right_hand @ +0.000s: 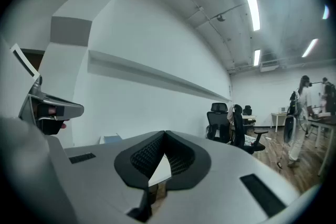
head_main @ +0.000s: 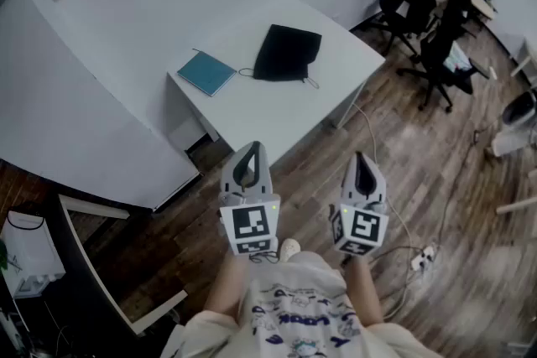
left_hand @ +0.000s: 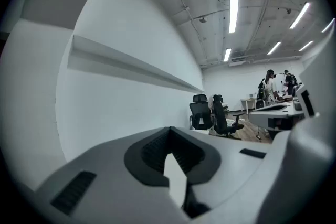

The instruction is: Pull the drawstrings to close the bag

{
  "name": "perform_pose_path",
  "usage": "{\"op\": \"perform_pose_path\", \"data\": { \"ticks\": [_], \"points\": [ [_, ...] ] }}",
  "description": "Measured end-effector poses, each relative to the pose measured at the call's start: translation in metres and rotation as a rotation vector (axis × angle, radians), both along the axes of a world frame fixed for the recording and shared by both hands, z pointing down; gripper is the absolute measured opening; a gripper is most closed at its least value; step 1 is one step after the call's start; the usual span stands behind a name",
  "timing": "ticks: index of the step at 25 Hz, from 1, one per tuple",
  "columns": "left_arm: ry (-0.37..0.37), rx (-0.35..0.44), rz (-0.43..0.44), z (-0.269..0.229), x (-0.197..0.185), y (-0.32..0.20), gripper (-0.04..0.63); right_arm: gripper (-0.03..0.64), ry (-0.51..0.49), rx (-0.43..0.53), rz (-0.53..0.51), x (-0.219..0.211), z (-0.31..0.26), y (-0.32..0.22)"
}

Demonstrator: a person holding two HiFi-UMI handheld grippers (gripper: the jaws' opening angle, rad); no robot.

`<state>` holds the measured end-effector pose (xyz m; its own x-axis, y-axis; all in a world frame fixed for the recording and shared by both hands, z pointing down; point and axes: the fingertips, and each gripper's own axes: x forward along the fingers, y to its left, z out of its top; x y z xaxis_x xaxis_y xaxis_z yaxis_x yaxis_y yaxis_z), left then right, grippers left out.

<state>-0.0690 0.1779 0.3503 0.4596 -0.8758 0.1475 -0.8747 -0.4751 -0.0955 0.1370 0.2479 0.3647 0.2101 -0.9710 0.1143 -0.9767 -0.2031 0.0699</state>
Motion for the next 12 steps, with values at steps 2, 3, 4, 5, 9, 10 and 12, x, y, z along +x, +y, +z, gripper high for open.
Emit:
{"op": "perform_pose_path", "data": {
  "ticks": [2,3,4,5,9,10,12],
  "points": [
    [-0.001,0.0,0.0,0.0,0.001,-0.001,0.002,0.002,-0.004,0.003,-0.005,0.001,0.003,-0.001],
    [-0.002,0.0,-0.001,0.0,0.002,-0.002,0.002,0.002,-0.006,0.003,-0.006,0.002,0.004,-0.002],
    [-0.003,0.001,-0.001,0.0,0.003,-0.003,0.002,0.002,-0.007,0.002,-0.006,0.004,0.004,-0.003],
    [-0.004,0.0,-0.002,0.0,0.004,-0.004,0.002,0.002,-0.008,0.002,-0.006,0.005,0.004,-0.004],
    [-0.012,-0.006,-0.008,0.004,0.008,-0.008,0.002,0.002,-0.009,-0.003,-0.011,0.01,0.006,-0.008],
    [-0.014,-0.008,-0.011,0.005,0.009,-0.01,0.002,0.002,-0.01,-0.003,-0.013,0.011,0.007,-0.01],
    [-0.016,-0.012,-0.018,0.007,0.011,-0.012,0.002,0.002,-0.009,-0.003,-0.026,0.013,0.009,-0.013]
  ]
}}
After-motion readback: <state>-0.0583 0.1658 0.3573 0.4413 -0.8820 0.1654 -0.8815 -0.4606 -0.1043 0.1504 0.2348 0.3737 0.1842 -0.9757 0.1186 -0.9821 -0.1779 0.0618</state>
